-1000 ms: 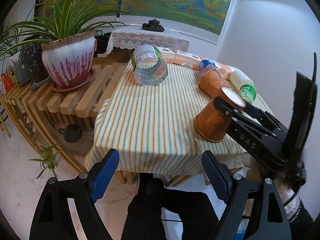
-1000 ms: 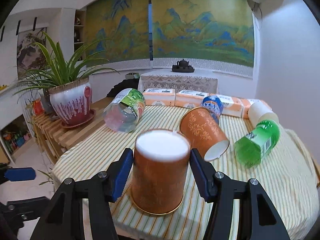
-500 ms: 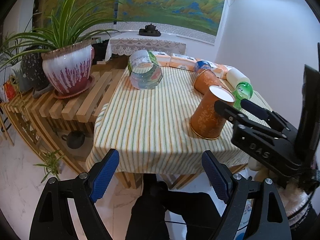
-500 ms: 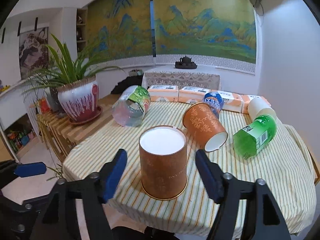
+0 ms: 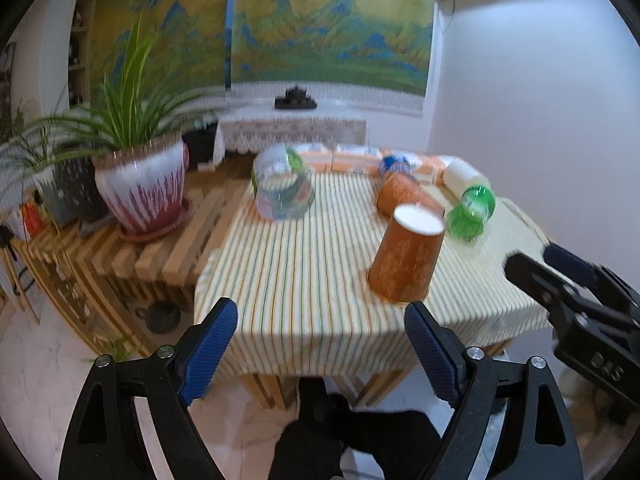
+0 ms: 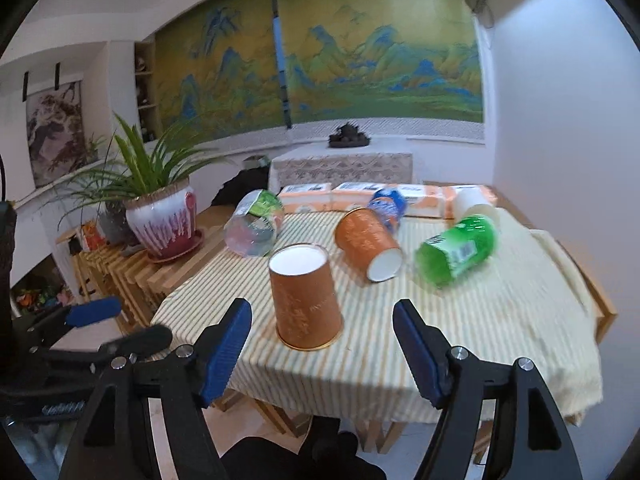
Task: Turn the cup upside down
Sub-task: 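Open the left gripper and pull it back from the cup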
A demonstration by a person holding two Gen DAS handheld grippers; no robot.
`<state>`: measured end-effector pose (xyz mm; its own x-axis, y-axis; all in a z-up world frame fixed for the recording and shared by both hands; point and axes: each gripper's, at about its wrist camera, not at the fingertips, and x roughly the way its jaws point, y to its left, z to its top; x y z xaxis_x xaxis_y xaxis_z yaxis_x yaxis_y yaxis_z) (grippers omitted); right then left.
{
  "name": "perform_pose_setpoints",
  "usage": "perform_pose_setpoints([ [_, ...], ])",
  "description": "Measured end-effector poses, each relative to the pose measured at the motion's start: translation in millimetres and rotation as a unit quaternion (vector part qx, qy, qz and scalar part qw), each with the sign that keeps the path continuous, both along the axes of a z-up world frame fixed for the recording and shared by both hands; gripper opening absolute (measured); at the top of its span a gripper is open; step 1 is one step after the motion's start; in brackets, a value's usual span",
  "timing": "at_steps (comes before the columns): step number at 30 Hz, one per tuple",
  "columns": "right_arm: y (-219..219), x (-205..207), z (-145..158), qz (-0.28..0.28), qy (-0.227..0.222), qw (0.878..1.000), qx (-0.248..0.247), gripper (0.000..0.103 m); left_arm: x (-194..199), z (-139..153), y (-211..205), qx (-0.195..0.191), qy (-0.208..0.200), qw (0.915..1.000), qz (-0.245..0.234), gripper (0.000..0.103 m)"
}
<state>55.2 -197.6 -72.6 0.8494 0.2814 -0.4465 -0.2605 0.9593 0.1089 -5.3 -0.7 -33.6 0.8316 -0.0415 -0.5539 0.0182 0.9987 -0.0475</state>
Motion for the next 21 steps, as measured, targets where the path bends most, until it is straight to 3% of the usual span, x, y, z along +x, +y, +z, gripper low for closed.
perform_pose_setpoints([
  [4,-12.6,-19.8,6.6,-0.028,-0.012,1.000,0.003,0.070,-8.6,10.4,-7.9,0.008,-0.051,0.9986,0.007,0.097],
  [12,-28.9,-40.1,14.6,-0.053,-0.018,0.998,0.011,0.071,-24.8,26.8,-12.9,0.014,-0.115,0.9930,0.024,0.103],
  [21,-31.7,-46.4,9.6,-0.066,-0.035,0.997,0.011,0.082,-36.8,26.8,-11.1,0.022,-0.124,0.9917,0.026,0.103],
])
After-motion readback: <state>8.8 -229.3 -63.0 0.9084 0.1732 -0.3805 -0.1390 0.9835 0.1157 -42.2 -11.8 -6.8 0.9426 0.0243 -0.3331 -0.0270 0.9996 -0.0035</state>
